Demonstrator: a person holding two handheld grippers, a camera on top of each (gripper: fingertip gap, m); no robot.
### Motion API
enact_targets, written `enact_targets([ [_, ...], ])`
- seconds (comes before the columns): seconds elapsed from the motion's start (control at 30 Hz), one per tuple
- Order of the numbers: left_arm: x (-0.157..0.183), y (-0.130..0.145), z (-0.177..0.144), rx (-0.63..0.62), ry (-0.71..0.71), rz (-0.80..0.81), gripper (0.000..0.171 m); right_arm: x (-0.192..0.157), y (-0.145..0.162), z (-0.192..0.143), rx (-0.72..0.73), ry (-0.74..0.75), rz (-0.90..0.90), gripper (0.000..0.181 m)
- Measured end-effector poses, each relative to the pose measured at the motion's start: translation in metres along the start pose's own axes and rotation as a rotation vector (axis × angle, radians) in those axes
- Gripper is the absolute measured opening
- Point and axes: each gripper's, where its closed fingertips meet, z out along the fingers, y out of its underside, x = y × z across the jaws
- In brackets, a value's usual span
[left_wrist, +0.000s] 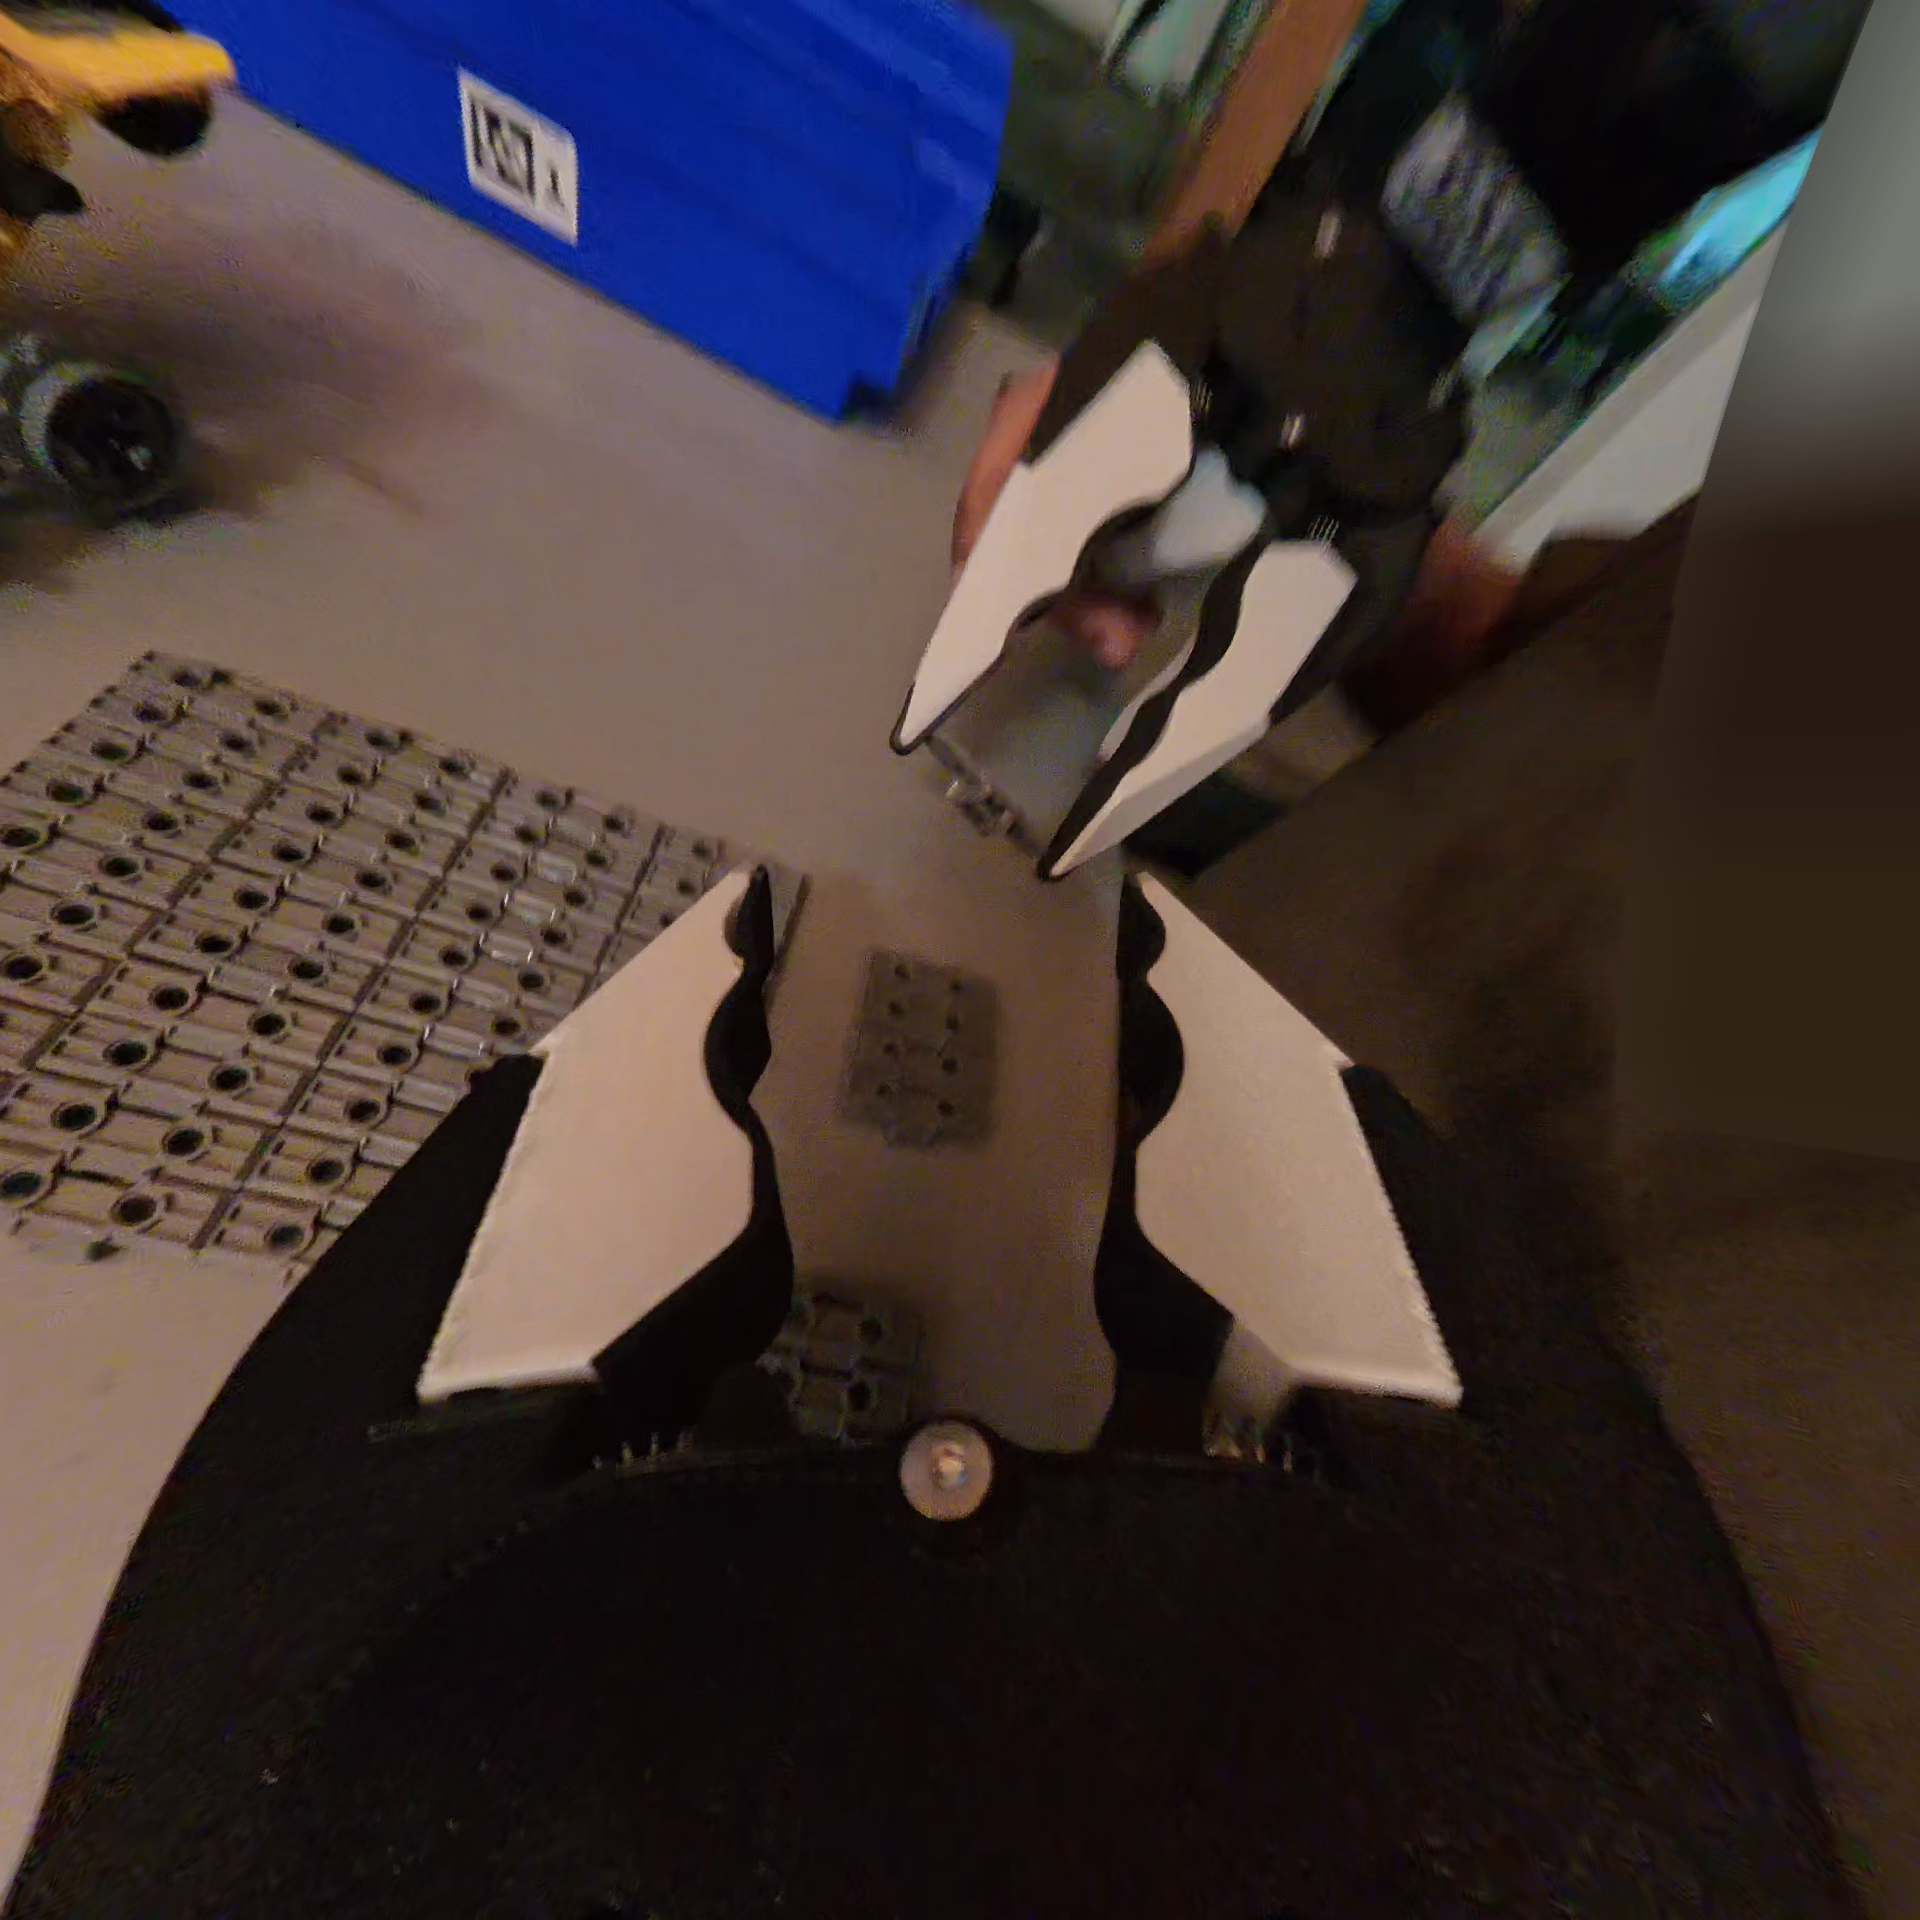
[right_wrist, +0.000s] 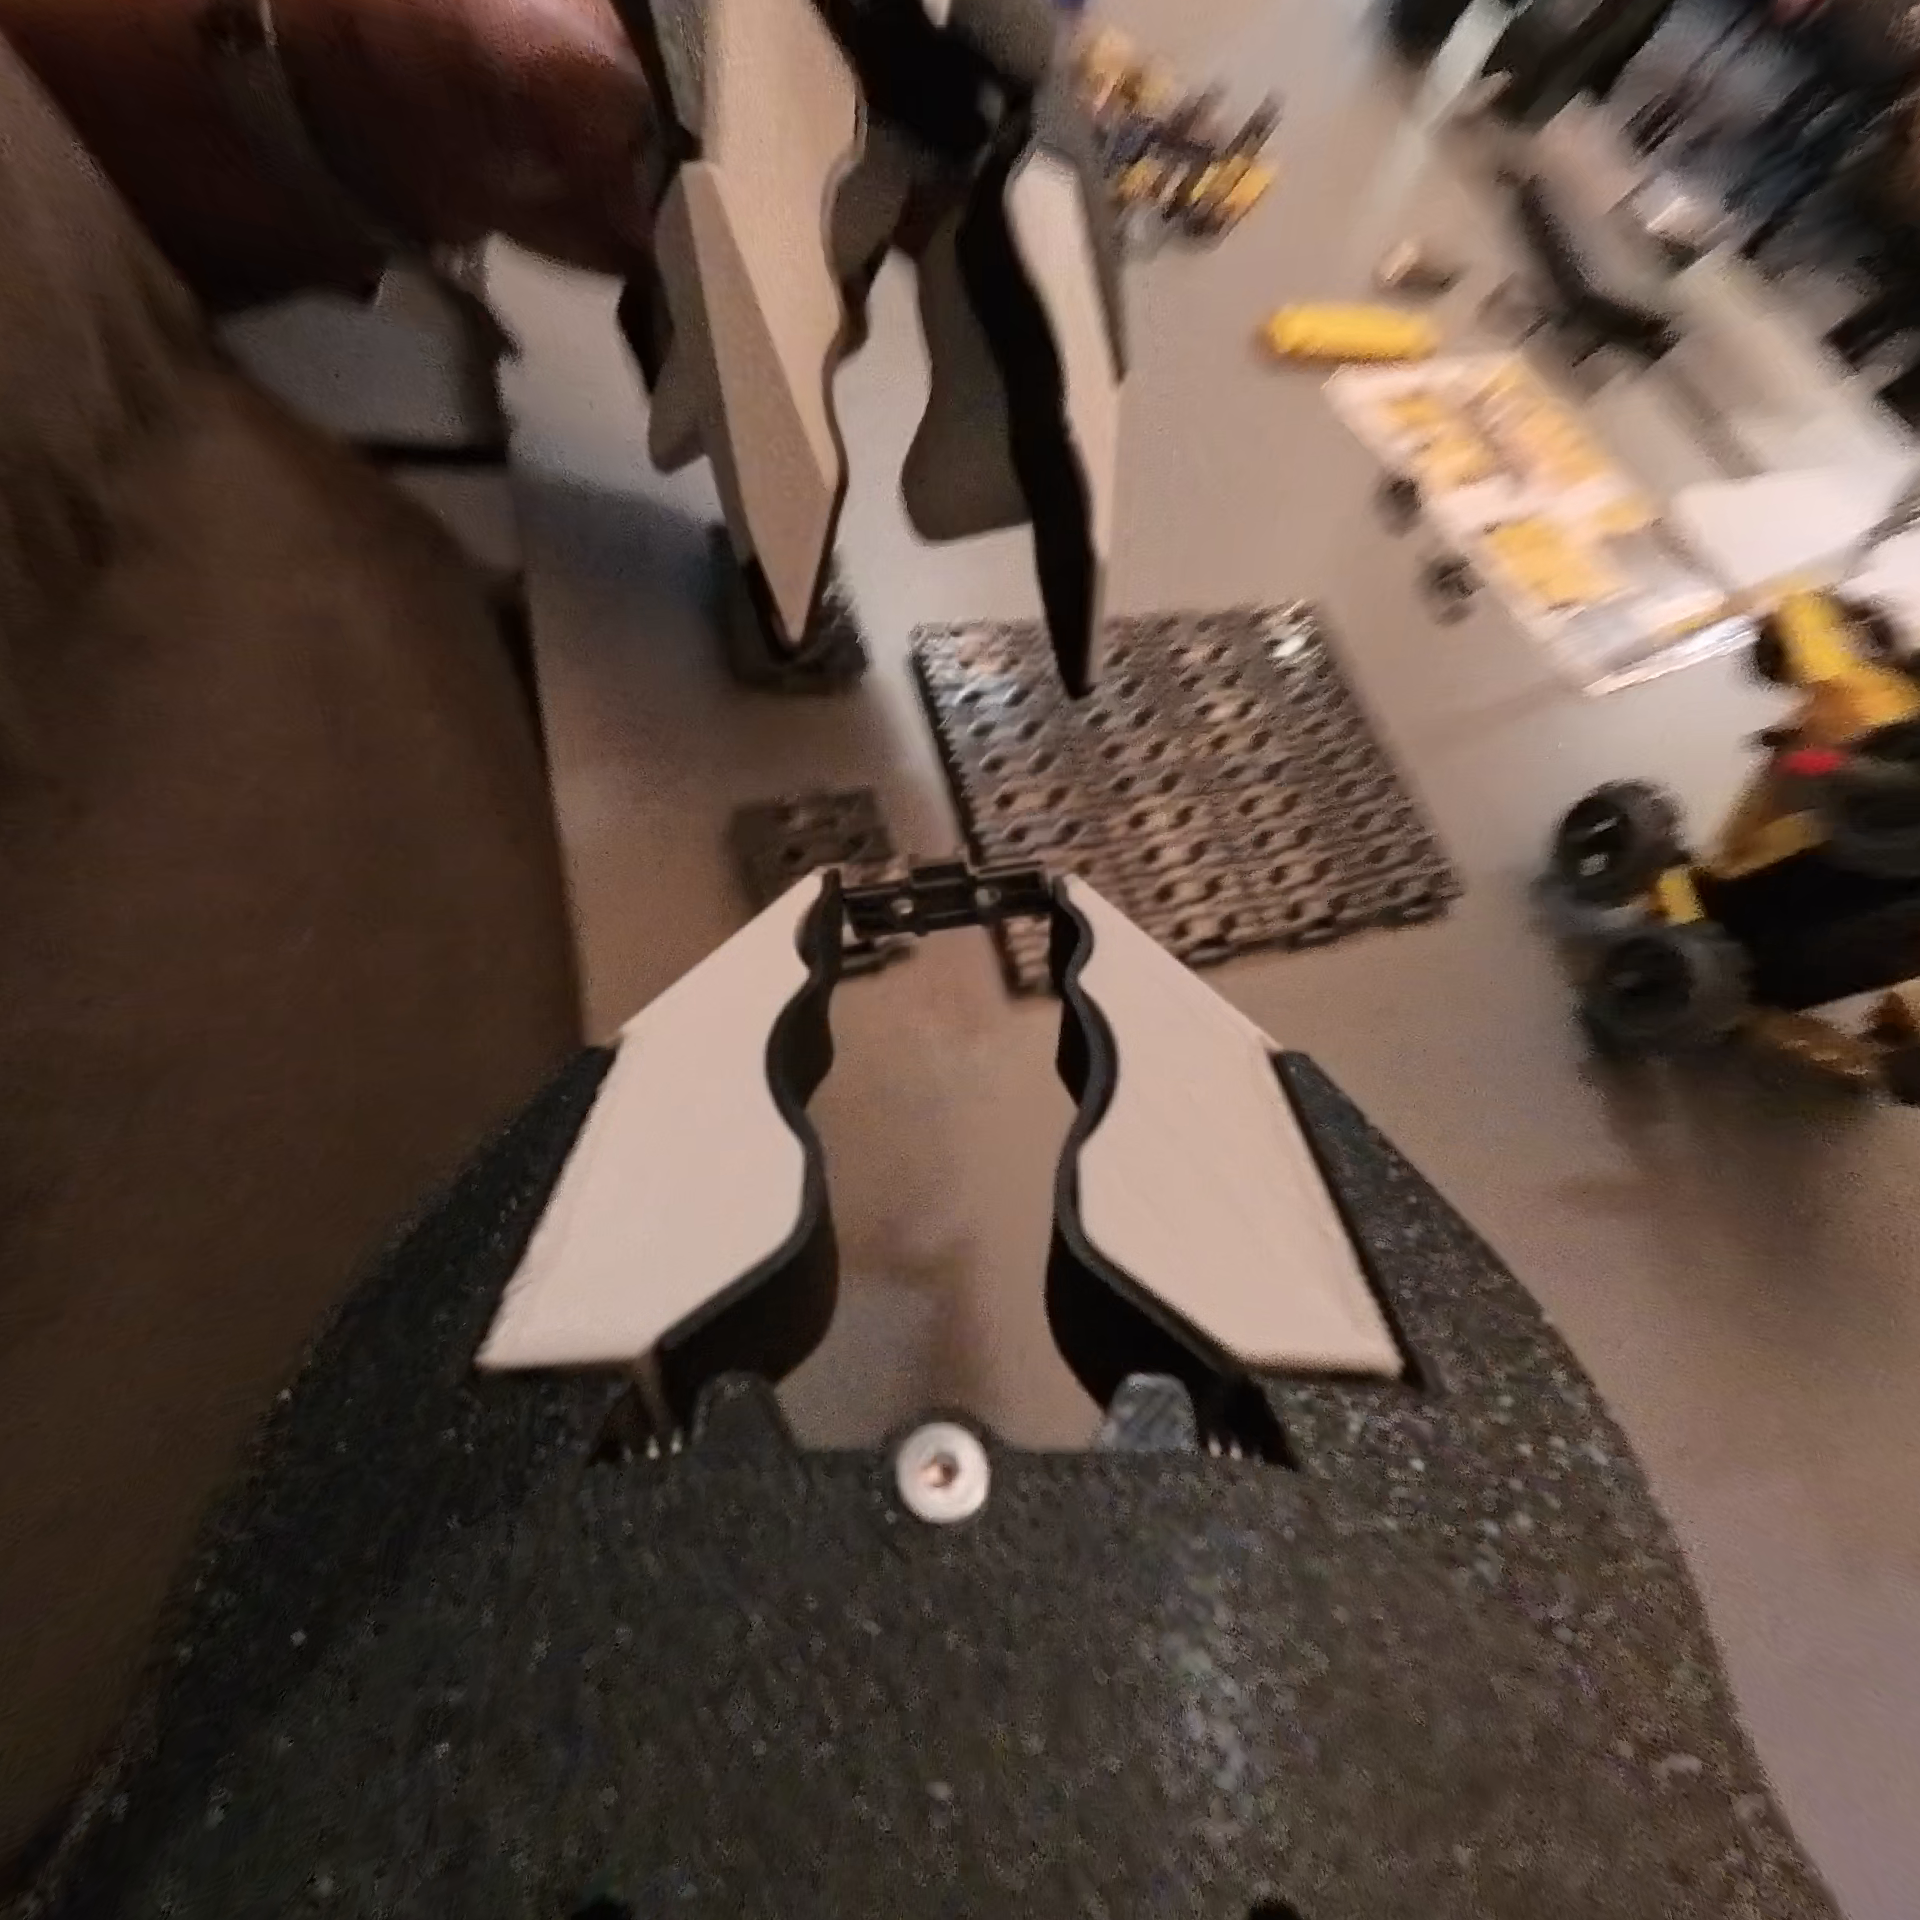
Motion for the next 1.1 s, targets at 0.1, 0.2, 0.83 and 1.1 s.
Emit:
enact_targets([
  [0.1,-0.003,0.031,0.013,-0.188,-0.129,0.183,0.066,-0.014,0.020,0.007,-0.154,-0.094,-0.014,0.039],
  [0.2,-0.010,0.052,0.023,-0.318,-0.210,0.318,0.067,-0.021,0.030,0.016,-0.237,-0.163,-0.016,0.039],
  [0.83,-0.011,0.064,0.035,-0.361,-0.178,0.296,0.047,-0.024,0.044,0.029,-0.411,-0.312,0.028,0.039],
  [1.1,-0.011,0.066,0.037,-0.366,-0.172,0.296,0.043,-0.024,0.043,0.029,-0.391,-0.324,0.049,0.039],
])
